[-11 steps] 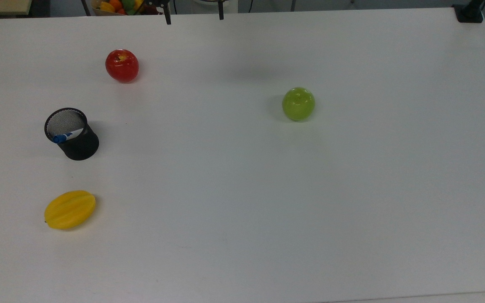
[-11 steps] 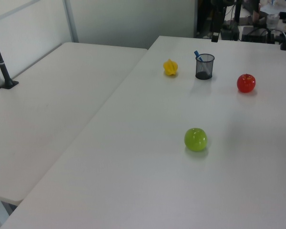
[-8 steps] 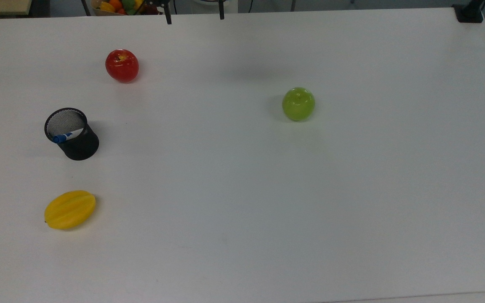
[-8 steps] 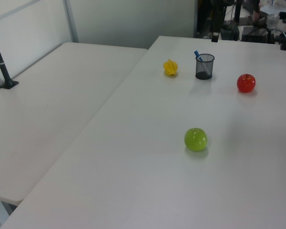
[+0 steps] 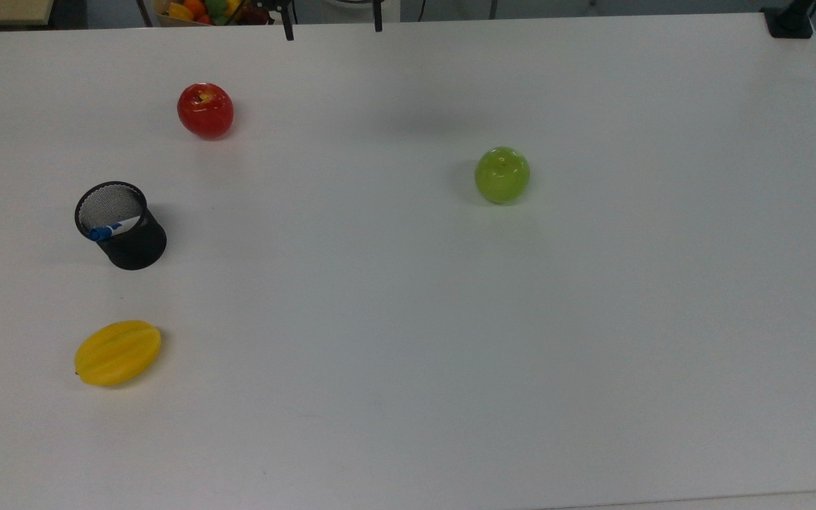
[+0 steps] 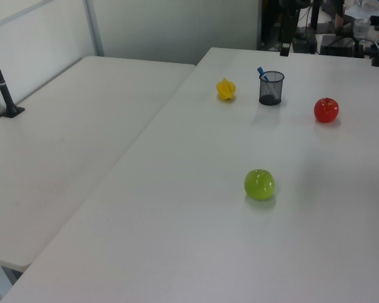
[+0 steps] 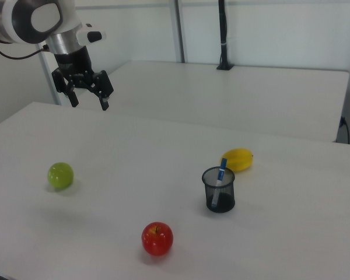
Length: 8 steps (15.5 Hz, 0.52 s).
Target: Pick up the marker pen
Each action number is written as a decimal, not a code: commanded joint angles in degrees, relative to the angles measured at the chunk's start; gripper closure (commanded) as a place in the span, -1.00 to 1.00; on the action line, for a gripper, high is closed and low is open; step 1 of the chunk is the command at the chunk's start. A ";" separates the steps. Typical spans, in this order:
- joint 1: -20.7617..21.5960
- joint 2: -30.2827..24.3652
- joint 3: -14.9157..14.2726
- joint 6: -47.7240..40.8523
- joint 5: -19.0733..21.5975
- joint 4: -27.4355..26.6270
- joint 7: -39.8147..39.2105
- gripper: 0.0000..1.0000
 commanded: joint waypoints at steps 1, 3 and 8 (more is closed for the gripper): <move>0.42 -1.80 -0.67 -1.45 1.18 -1.34 -0.38 -1.00; -0.19 -1.80 -0.76 -1.71 1.09 -1.34 -0.47 -1.00; -0.99 -1.80 -0.84 -1.53 0.39 -0.99 -0.64 -1.00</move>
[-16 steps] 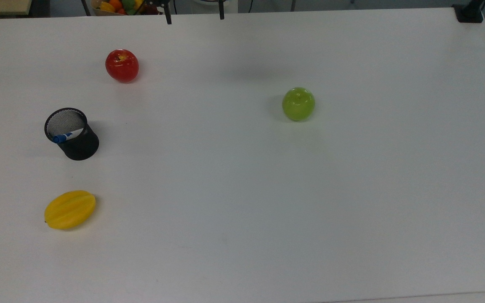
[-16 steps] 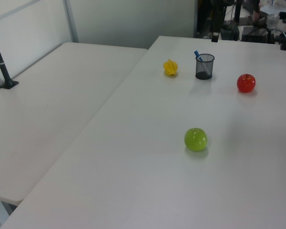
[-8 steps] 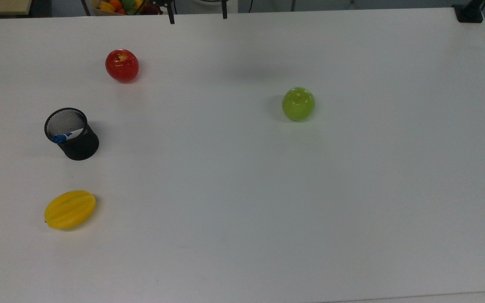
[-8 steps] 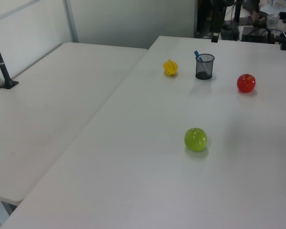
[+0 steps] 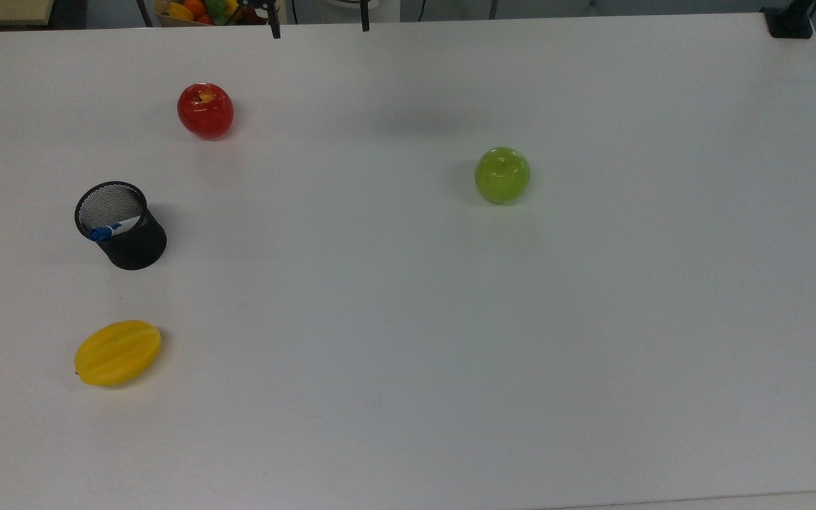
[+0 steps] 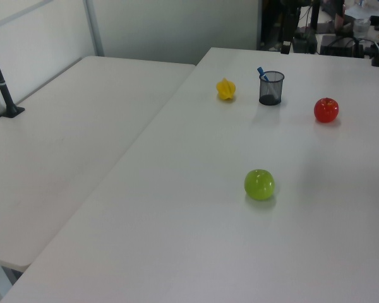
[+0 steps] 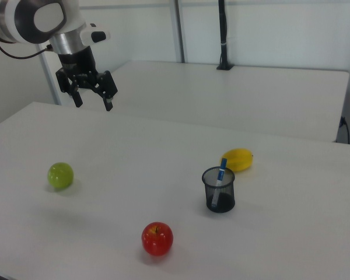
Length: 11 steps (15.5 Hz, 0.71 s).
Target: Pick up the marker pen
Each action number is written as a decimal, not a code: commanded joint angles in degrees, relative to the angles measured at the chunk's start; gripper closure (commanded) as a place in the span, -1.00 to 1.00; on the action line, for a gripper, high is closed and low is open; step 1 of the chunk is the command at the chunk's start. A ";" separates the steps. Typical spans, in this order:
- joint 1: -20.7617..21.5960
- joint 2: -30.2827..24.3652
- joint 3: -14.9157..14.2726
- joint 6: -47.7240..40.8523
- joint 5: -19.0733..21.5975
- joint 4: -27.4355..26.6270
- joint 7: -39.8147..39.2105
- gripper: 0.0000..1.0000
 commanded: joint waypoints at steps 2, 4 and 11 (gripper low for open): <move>0.00 -1.60 -1.14 -1.07 -0.05 -0.81 -0.64 -1.00; 0.00 -1.51 -1.32 -0.54 -1.54 -0.63 -0.47 -1.00; -2.90 -0.98 -3.96 11.13 -2.25 -1.16 -0.46 -1.00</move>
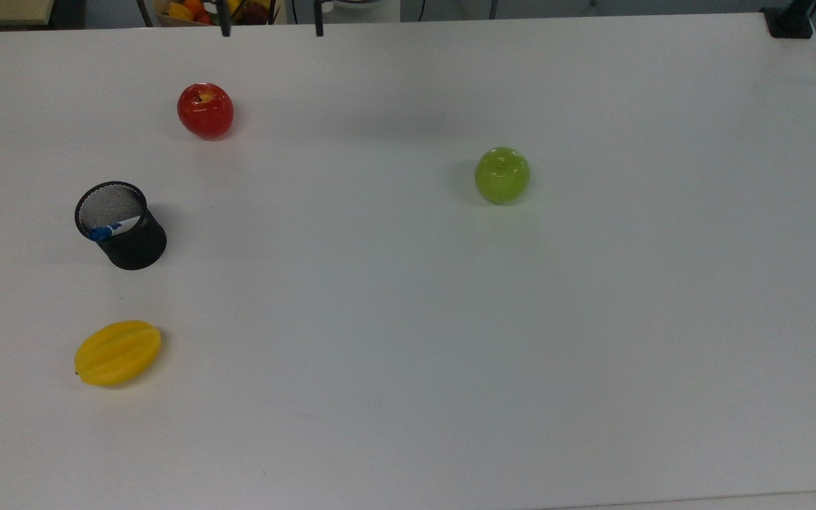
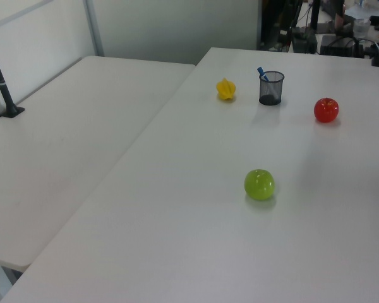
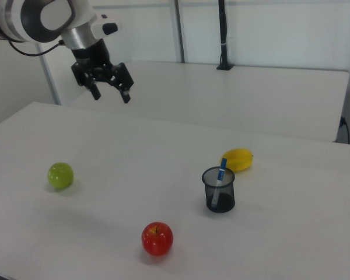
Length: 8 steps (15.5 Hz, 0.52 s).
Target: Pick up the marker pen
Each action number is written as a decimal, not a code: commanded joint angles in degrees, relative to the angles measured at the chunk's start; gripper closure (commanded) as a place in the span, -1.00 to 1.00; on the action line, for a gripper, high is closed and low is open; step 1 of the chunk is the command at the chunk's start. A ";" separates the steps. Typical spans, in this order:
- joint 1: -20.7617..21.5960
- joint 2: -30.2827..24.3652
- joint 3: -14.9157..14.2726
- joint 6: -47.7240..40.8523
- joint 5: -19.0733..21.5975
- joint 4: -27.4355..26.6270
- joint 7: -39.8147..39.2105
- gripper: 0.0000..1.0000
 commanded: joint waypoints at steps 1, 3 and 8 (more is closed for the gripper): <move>-2.16 -0.61 -1.91 7.50 -0.42 -2.07 -0.47 -1.00; -2.69 -0.26 -3.58 11.46 -0.51 -2.60 -0.47 -1.00; -4.54 1.76 -5.69 22.09 -0.59 -5.68 -0.38 -0.97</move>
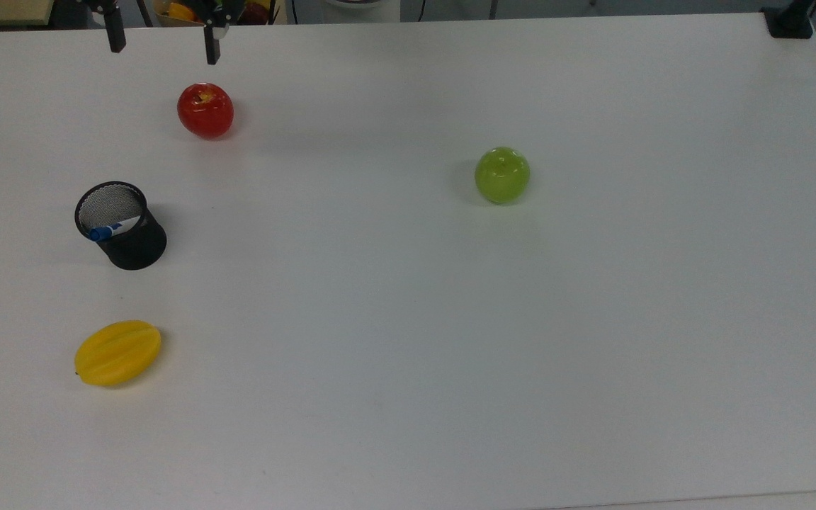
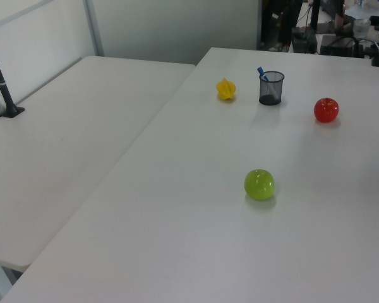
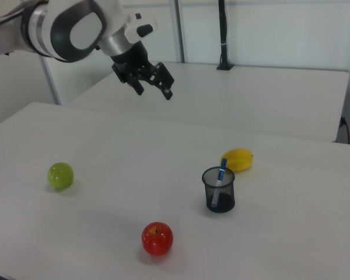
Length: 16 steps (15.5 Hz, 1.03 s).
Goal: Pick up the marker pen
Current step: 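Move the open gripper over the black mesh pen cup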
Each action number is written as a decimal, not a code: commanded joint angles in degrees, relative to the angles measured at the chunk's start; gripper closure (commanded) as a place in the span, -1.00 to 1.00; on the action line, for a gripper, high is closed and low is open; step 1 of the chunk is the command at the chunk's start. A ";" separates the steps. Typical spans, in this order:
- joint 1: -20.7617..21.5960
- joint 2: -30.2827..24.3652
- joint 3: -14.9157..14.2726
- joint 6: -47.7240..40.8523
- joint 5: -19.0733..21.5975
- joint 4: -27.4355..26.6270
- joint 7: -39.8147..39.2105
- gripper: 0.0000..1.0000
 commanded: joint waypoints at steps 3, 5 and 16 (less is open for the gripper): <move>-2.28 3.34 -1.61 11.02 -0.49 -3.06 -0.37 -0.87; -3.16 5.01 -1.61 14.27 -0.49 -3.76 -0.46 -0.75; -4.75 14.15 -1.61 32.55 -0.14 -7.10 -0.37 -0.30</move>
